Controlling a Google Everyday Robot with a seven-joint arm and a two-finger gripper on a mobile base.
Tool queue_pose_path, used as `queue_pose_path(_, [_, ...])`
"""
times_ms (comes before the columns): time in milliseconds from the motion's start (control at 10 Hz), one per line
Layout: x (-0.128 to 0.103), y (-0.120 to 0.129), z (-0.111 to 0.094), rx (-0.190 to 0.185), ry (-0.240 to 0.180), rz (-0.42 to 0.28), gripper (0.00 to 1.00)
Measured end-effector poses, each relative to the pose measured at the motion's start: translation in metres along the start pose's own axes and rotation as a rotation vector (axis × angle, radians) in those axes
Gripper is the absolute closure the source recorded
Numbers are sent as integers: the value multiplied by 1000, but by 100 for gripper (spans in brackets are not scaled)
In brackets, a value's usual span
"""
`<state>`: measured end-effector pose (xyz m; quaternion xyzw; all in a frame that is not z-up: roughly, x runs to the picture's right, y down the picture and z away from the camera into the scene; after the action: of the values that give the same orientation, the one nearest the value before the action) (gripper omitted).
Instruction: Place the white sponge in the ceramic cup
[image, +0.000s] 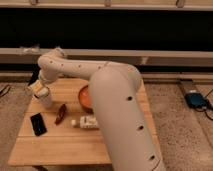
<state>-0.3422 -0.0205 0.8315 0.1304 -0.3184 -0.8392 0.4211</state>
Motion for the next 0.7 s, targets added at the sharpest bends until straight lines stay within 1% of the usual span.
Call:
queue_pose_path(200, [-2,0,-2,5,-6,11,20])
queue_pose_path(300, [-4,4,-2,1,-12,21,20])
queue_pose_path(400, [-7,14,-2,-18,-19,33,20])
queue_pose_path(700, [-7,22,5,-56,-38,36,20])
